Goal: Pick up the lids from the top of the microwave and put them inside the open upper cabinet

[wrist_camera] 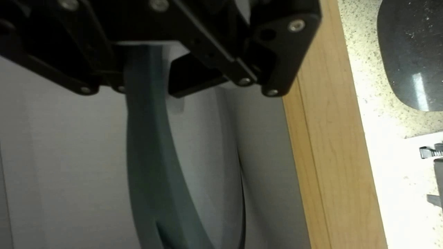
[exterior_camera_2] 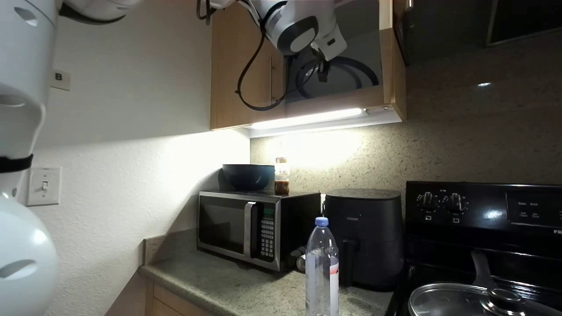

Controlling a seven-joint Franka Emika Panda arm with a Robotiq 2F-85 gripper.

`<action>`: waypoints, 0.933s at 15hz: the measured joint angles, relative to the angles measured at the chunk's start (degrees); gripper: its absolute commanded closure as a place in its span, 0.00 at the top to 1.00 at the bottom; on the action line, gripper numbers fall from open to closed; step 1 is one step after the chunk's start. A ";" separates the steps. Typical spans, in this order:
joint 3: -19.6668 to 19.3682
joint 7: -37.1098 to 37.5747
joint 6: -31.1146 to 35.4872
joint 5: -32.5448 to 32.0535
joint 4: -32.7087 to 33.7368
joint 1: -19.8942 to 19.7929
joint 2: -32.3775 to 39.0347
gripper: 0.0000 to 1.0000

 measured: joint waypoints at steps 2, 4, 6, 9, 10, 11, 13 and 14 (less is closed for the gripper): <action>0.00 0.00 0.00 0.00 0.00 0.00 -0.01 0.00; 0.00 -0.13 0.00 0.20 0.10 0.00 0.05 0.00; 0.00 -1.28 -0.53 1.26 1.01 0.00 0.91 0.00; -0.01 -3.02 -2.21 3.73 3.63 -0.13 3.57 0.27; -0.03 -3.20 -2.65 4.52 4.55 -0.24 4.42 0.27; -0.06 -3.21 -3.20 5.08 5.43 -0.39 5.22 0.31; -0.19 -3.21 -5.25 5.35 6.46 -0.88 6.61 0.44; -0.47 -3.15 -6.30 5.34 6.69 -0.98 7.36 0.51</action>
